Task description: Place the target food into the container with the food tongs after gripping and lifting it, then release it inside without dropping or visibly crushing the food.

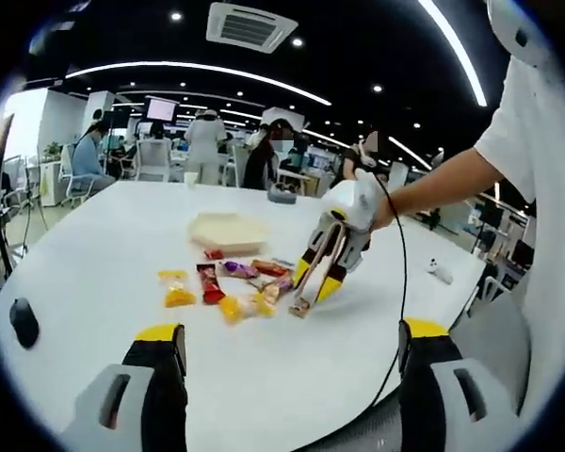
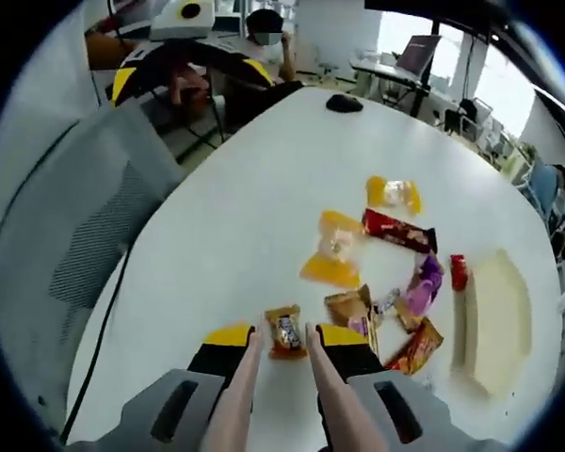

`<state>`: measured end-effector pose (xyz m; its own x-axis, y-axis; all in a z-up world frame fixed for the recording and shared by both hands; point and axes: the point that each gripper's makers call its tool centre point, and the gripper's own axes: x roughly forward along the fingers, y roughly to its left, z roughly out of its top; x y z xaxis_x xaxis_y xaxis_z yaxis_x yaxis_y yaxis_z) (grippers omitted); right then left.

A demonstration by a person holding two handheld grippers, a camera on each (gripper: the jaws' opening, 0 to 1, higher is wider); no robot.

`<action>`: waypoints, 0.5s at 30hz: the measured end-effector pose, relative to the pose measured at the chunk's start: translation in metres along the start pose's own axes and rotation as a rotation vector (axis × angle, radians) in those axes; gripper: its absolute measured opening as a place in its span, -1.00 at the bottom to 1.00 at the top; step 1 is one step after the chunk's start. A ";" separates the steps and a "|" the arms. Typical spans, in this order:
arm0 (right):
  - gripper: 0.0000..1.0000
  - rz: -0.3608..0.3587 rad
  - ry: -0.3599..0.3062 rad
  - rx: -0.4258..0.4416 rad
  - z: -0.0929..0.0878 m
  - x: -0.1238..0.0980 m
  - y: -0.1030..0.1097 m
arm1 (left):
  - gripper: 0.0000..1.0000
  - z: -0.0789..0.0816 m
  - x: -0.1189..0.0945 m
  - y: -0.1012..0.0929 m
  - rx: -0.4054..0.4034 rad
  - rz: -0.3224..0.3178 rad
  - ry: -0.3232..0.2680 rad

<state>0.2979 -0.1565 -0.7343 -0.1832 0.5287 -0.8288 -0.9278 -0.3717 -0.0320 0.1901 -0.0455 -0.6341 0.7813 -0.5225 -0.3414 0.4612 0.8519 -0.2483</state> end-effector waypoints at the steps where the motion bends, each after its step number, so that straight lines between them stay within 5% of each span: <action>1: -0.51 0.005 -0.003 -0.004 0.000 0.001 0.000 | 0.84 -0.001 0.000 0.000 -0.003 0.001 0.002; 11: -0.60 0.045 0.036 0.034 -0.013 0.013 -0.002 | 0.73 -0.001 0.003 -0.002 -0.020 0.010 0.008; 14: -0.62 0.018 0.046 0.166 -0.013 0.016 -0.005 | 0.72 0.000 0.002 0.000 -0.027 0.013 0.002; 15: -0.63 -0.027 0.043 0.137 -0.013 0.016 -0.012 | 0.72 0.001 0.001 0.000 -0.027 0.013 0.001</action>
<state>0.3103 -0.1535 -0.7541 -0.1459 0.5028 -0.8520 -0.9685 -0.2481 0.0194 0.1915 -0.0458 -0.6341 0.7869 -0.5114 -0.3454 0.4394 0.8573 -0.2683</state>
